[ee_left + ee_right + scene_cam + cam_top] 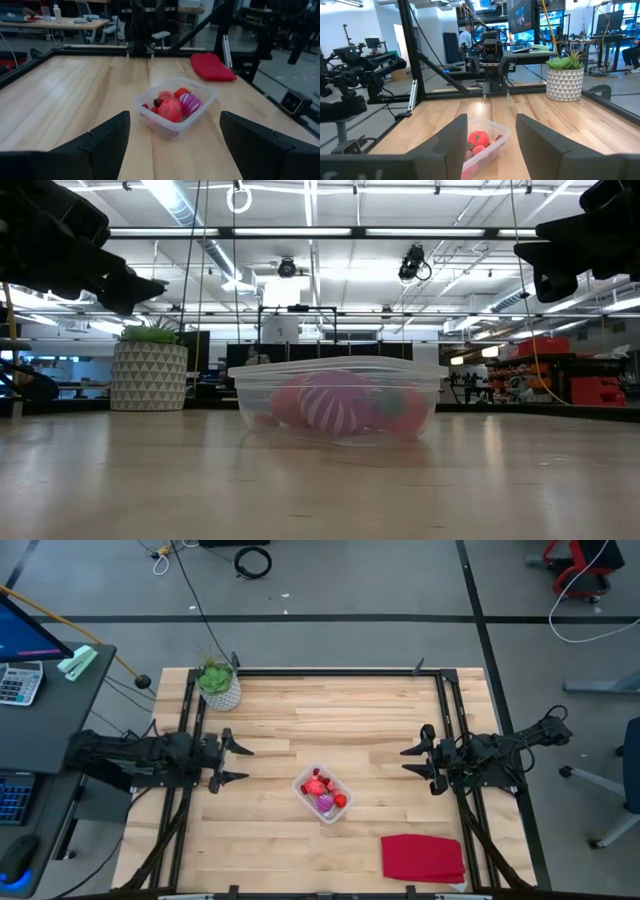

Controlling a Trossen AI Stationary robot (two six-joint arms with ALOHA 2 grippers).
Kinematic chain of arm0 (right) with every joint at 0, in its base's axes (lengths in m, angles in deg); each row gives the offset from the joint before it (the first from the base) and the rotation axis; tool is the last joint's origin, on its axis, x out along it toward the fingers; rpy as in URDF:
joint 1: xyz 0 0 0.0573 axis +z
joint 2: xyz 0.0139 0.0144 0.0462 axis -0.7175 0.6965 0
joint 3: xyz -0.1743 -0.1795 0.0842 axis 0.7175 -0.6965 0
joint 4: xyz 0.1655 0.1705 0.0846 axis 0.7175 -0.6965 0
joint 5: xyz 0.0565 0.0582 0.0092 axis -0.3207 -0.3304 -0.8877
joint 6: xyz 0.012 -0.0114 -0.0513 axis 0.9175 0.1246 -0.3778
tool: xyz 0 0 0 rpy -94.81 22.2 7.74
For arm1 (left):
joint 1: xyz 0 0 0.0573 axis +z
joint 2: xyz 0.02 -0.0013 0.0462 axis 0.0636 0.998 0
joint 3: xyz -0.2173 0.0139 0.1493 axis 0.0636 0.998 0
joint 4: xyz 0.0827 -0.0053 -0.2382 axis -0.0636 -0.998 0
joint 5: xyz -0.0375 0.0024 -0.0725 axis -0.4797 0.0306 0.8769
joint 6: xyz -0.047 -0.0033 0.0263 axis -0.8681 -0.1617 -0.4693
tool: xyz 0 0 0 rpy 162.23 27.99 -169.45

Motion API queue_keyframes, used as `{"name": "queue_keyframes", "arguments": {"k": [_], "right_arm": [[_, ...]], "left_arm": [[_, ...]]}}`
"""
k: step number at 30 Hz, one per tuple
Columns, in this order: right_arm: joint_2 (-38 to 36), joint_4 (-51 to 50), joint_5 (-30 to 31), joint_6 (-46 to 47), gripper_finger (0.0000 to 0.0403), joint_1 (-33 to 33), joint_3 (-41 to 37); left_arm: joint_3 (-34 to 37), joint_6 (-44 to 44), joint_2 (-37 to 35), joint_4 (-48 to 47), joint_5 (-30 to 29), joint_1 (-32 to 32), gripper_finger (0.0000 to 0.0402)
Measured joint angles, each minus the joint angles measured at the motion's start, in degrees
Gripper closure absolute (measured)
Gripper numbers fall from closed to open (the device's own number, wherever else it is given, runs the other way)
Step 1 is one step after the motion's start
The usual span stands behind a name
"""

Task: Pick and placing Produce into tupperware
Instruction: Return to Home Position

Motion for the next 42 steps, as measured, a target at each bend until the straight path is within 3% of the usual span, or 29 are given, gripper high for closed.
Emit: {"name": "queue_keyframes", "arguments": {"k": [12, 42], "right_arm": [[0.0, 0.0, 0.01, 0.0, 0.0226, -0.01, 0.0], [-0.02, 0.01, 0.0, 0.0, 0.0226, -0.01, 0.0]], "left_arm": [[0.05, 3.9, 1.47, 1.02, 0.22, 0.0, 0.0086], [-0.46, 3.15, 1.47, 1.39, 0.22, 0.0, 0.0086]]}}
